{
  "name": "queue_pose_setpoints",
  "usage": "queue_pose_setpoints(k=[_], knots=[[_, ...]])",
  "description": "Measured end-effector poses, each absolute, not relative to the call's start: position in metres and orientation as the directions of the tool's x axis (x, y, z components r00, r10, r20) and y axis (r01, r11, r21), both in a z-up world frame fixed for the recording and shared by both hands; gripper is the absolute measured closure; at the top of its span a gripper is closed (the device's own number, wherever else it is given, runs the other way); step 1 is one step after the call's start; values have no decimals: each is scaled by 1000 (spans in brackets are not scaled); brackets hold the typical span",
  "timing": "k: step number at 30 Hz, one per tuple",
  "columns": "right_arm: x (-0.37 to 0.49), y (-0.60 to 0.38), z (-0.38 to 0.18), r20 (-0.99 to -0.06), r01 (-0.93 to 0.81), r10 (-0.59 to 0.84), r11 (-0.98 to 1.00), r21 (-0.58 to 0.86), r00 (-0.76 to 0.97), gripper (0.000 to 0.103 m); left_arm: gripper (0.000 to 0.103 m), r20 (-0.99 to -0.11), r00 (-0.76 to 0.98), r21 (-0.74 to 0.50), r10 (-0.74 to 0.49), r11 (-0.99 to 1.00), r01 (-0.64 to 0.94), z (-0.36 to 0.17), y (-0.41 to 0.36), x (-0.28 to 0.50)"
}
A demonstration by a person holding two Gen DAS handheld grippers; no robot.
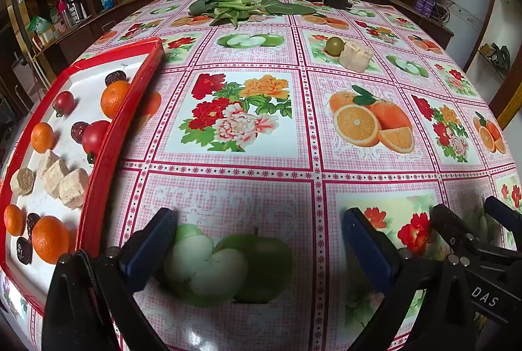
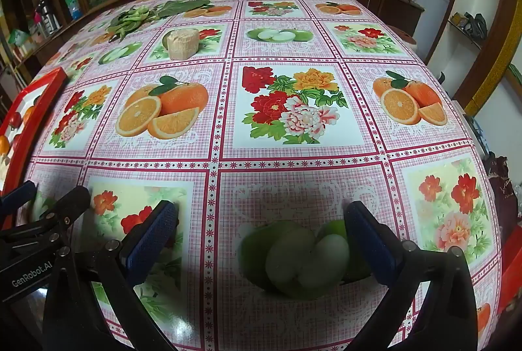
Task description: Organize fruits
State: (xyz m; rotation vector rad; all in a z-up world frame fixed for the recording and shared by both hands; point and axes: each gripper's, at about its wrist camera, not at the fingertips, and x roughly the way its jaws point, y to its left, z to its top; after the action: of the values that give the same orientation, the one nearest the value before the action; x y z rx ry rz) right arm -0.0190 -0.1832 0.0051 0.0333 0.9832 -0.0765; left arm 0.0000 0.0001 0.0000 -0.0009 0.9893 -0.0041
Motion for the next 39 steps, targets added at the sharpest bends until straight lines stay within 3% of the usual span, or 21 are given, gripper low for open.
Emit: queue_pose_setpoints(k=[39], knots=[[-19,-183,5,-831,80,-50,997,-7,554,0,0,-834,551,1,-2,1000,4,0,2,-2]])
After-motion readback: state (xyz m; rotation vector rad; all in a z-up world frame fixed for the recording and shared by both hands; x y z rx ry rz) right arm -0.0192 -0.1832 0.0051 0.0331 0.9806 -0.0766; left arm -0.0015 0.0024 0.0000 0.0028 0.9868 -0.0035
